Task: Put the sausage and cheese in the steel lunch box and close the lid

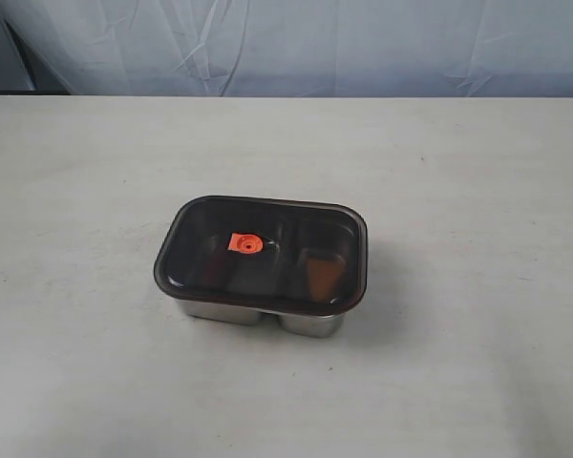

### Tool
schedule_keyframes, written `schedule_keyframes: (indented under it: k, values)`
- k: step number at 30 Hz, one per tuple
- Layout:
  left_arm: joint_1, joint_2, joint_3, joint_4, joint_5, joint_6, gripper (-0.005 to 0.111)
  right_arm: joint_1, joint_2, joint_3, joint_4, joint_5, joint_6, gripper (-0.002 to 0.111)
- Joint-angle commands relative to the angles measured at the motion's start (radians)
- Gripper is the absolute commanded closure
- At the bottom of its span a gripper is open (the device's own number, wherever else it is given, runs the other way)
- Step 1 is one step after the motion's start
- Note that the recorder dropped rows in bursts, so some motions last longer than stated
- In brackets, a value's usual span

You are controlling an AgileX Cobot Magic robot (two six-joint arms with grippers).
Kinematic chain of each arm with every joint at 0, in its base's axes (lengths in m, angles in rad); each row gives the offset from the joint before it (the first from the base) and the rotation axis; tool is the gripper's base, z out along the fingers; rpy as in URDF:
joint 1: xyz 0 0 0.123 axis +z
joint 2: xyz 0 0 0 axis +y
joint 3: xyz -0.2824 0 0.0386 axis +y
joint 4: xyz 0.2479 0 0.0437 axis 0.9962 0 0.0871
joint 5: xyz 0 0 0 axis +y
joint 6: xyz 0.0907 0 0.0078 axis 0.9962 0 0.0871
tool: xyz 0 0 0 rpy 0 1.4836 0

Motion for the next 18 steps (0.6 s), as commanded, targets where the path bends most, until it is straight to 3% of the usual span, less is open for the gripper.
schedule_keyframes:
  k: [1,18]
  values:
    - [0.002,-0.006,0.004,-0.001,-0.020,0.009,0.107,-0.005,-0.008,0.007,0.001,-0.005,-0.005,0.109]
    - [0.002,-0.006,0.004,0.069,-0.050,0.005,0.107,-0.005,-0.008,0.007,0.001,-0.005,-0.005,0.109]
